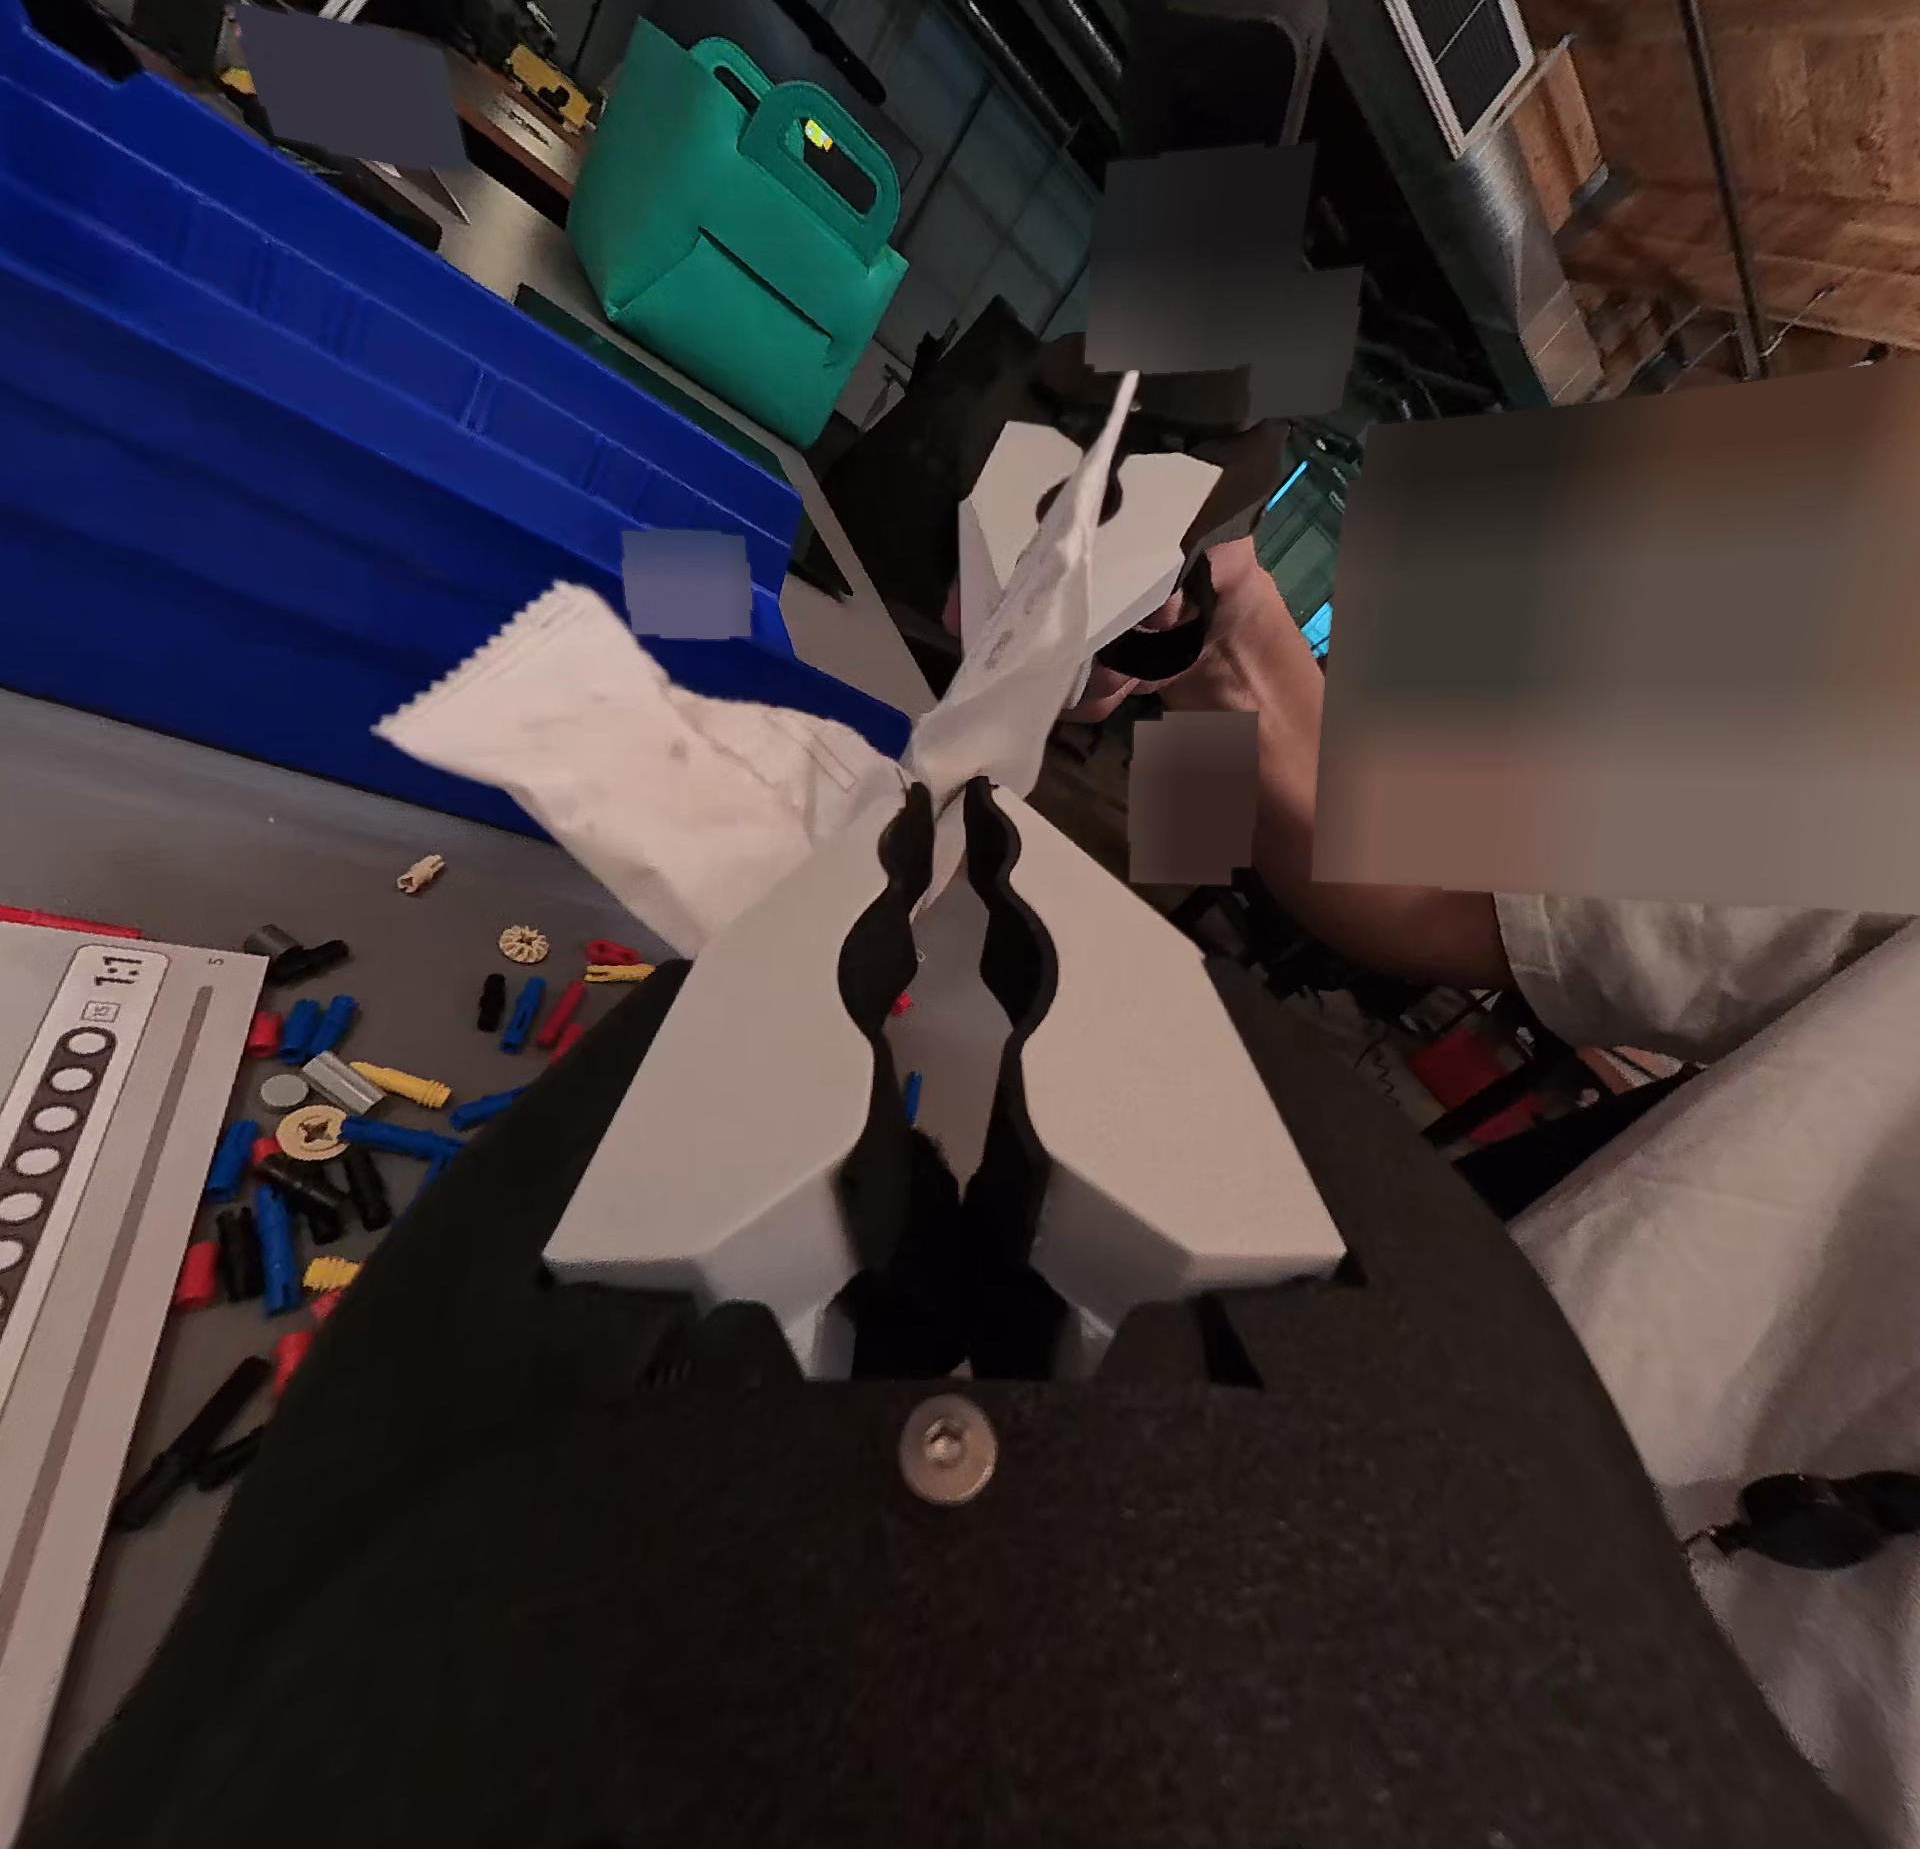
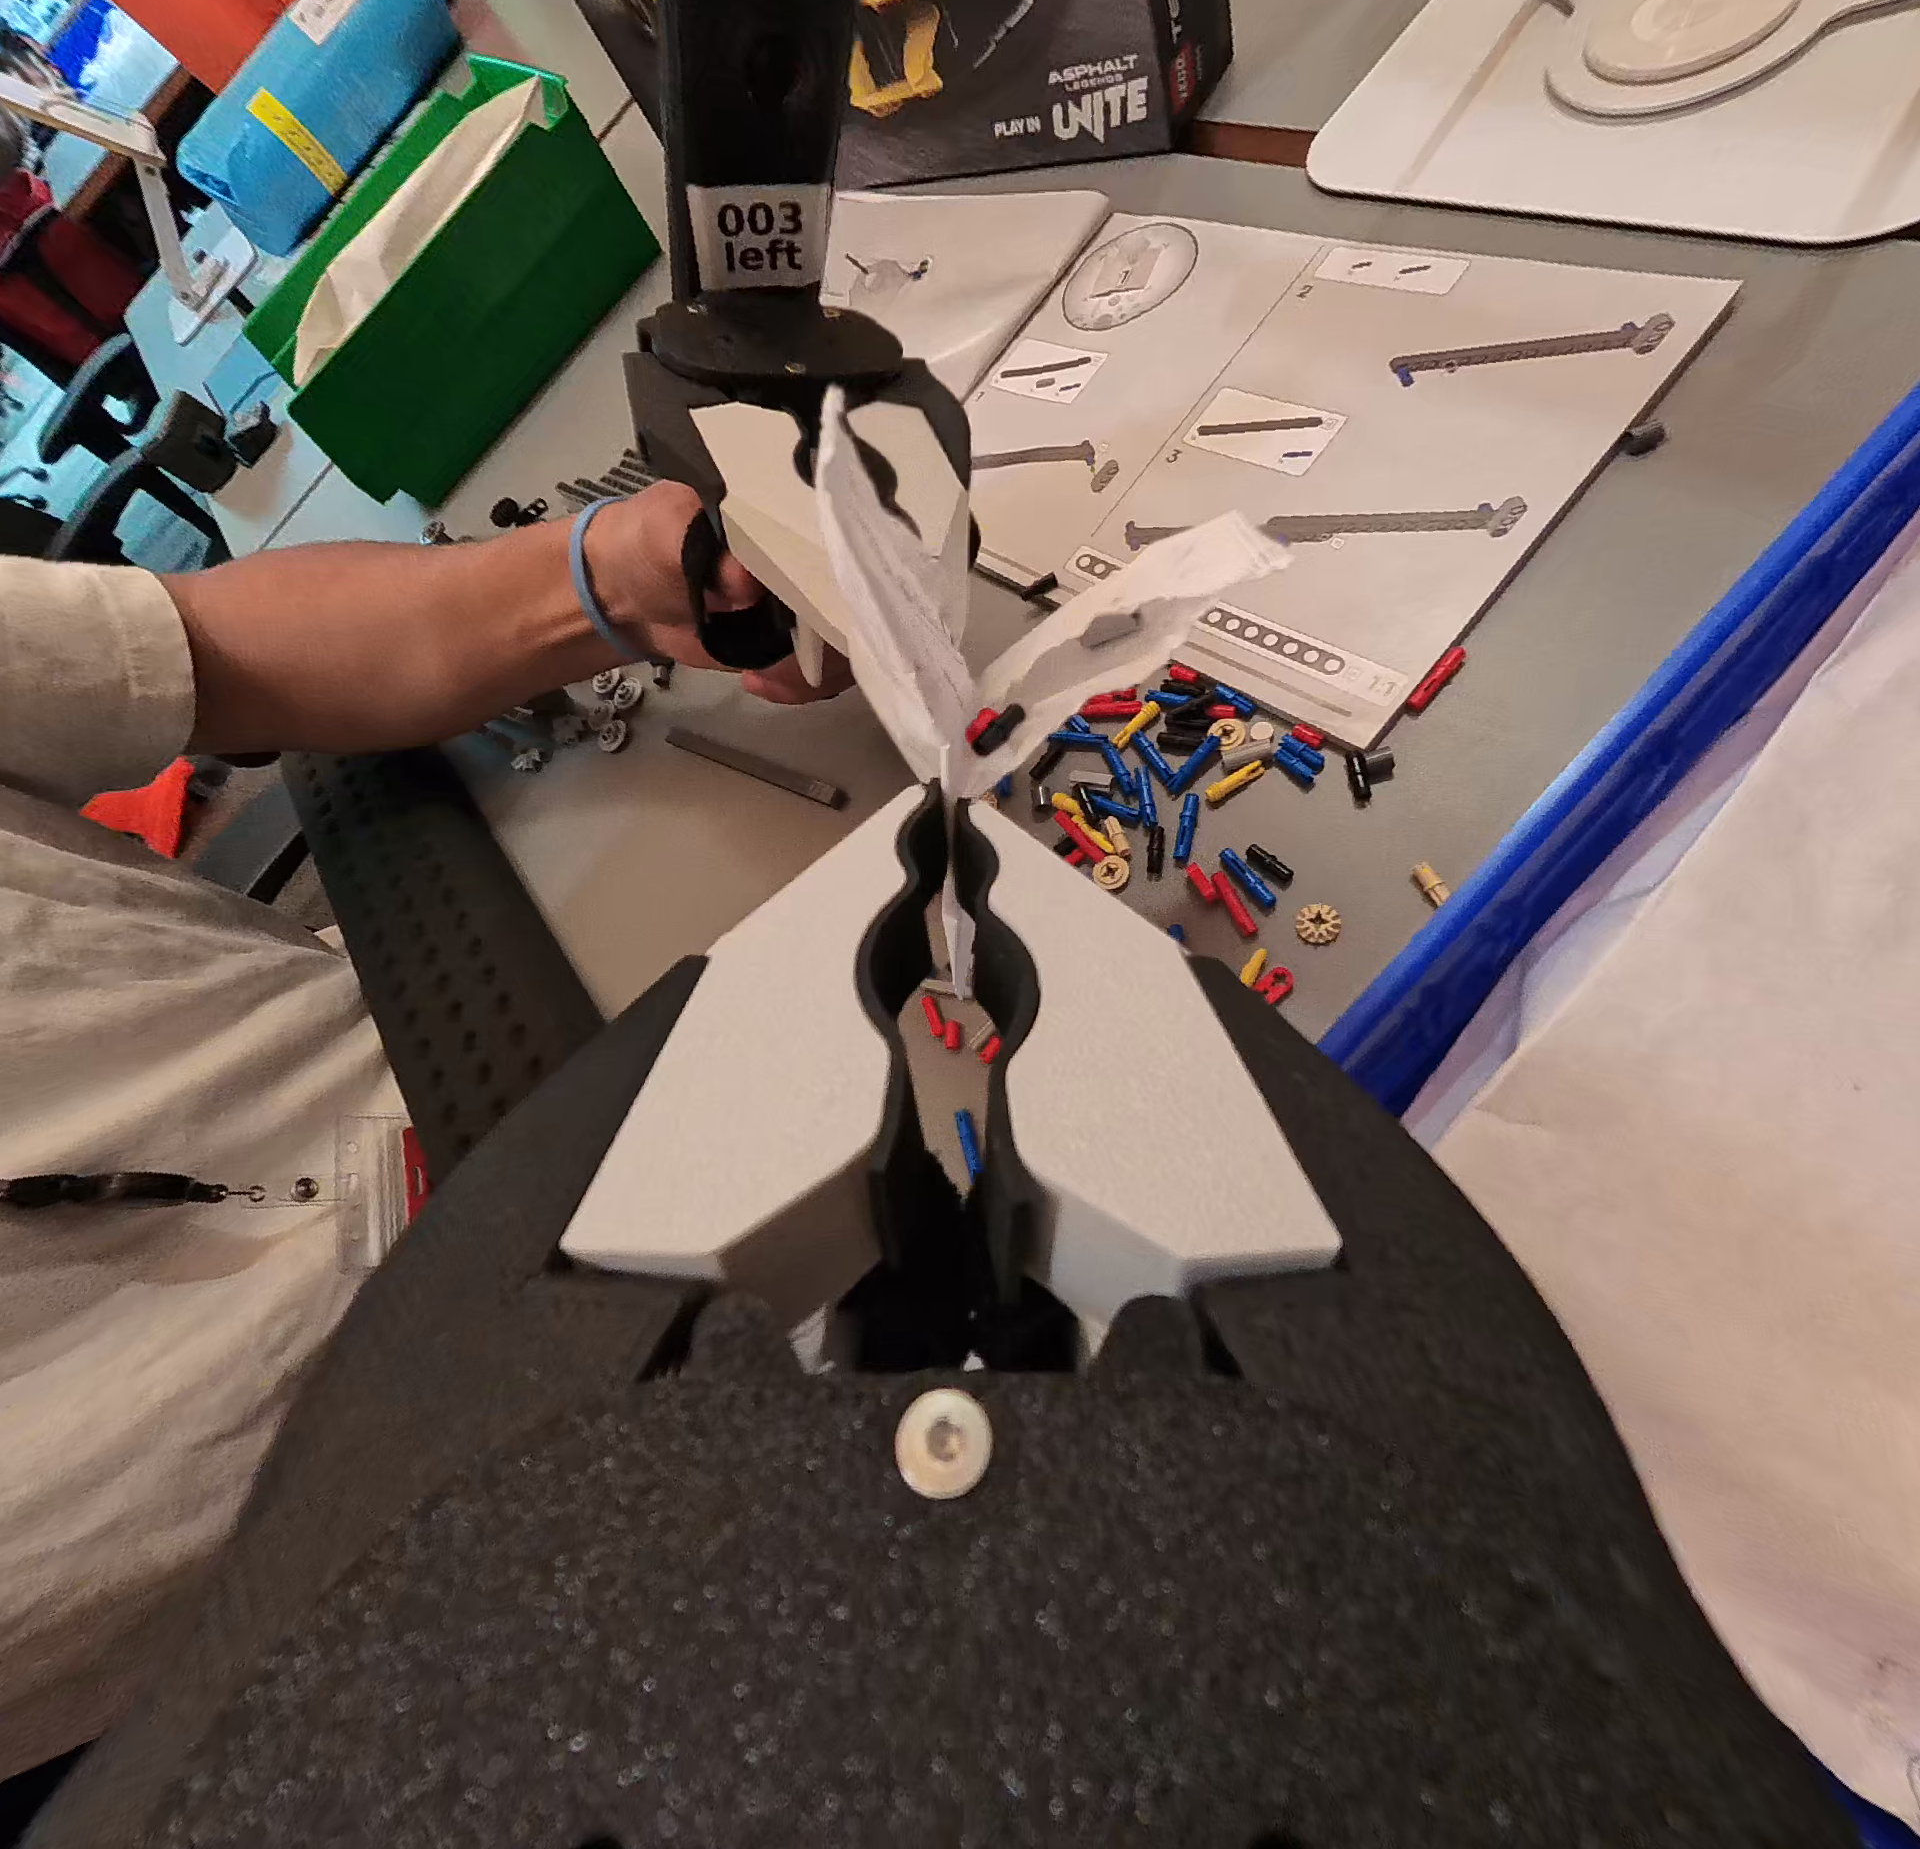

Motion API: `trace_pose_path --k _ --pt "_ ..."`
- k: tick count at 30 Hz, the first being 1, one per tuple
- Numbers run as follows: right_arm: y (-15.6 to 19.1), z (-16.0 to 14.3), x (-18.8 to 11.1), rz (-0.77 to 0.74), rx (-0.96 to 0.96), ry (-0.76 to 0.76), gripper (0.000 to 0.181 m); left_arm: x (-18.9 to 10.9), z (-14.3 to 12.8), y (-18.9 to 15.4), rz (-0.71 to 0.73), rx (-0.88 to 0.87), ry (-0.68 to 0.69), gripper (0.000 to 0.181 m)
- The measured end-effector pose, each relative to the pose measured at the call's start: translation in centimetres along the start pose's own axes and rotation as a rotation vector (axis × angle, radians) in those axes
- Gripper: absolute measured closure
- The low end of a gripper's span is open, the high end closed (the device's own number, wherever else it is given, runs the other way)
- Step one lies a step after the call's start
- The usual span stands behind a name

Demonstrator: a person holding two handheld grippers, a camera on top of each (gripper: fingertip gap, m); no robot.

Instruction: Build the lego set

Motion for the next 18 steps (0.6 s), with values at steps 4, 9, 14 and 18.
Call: trace_pose_path --k 4,9,14,18 --pt "0.0 0.0 -0.6 0.049 0.046 -0.049 0.181 -0.7 0.3 0.5 0.056 0.065 0.012 0.181" --pt "-1.2 -0.4 -0.4 -0.012 0.102 -0.058 0.181 -0.4 -0.1 0.4 0.057 0.057 0.032 0.181" --pt "0.1 -0.1 -0.3 0.043 0.094 -0.079 0.181 -1.3 1.4 1.2 0.091 0.035 -0.022 0.155" --pt "0.7 0.0 -0.3 0.093 0.099 -0.090 0.181 -0.7 1.2 -0.4 -0.039 0.039 -0.013 0.149"
Point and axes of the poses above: each gripper's, where its closed fingertips meet, x out along the fingers, z out of its top, y = z × x across the jaws, the point moved 1 cm from there along -x, back along the fingers, and after that the axes turned 9 degrees about -x, right-handed, at the moved point
